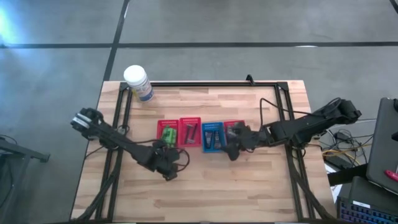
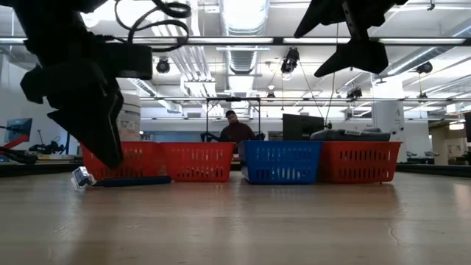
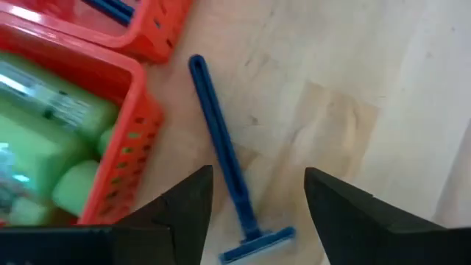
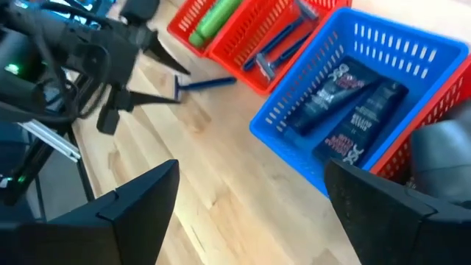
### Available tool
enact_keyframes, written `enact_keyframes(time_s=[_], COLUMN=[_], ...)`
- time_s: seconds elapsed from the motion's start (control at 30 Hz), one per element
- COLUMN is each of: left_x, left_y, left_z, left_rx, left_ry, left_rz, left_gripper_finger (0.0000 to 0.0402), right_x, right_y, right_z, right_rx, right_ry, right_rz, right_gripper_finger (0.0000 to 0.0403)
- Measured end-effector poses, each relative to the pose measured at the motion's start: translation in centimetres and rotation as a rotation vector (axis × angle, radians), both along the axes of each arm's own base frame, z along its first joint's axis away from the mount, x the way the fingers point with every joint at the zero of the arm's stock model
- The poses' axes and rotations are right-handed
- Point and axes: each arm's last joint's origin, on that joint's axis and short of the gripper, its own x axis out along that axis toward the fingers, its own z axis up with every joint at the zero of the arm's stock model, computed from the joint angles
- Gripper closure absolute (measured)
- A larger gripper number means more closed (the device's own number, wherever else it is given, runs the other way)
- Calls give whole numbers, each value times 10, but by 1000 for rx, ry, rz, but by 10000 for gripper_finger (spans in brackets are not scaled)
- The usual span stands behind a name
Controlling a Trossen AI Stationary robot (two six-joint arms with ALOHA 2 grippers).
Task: Pick & Place Travel size toiletries
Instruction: Put the blue razor into the middle red bin
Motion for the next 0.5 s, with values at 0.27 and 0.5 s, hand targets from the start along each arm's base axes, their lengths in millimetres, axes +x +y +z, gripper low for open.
enact_keyframes(time_s=[0.27, 0.5], left_x=[-10, -10], left_y=[1, 0], left_z=[-12, -20], left_rx=[42, -60], left_ry=[-1, -44], left_rz=[-5, -18], left_gripper_finger=[184, 184], right_x=[-1, -1], right_y=[11, 12], right_z=[-3, -3], right_rx=[-39, -76], right_ry=[2, -2], right_rz=[2, -3], right_gripper_finger=[81, 64])
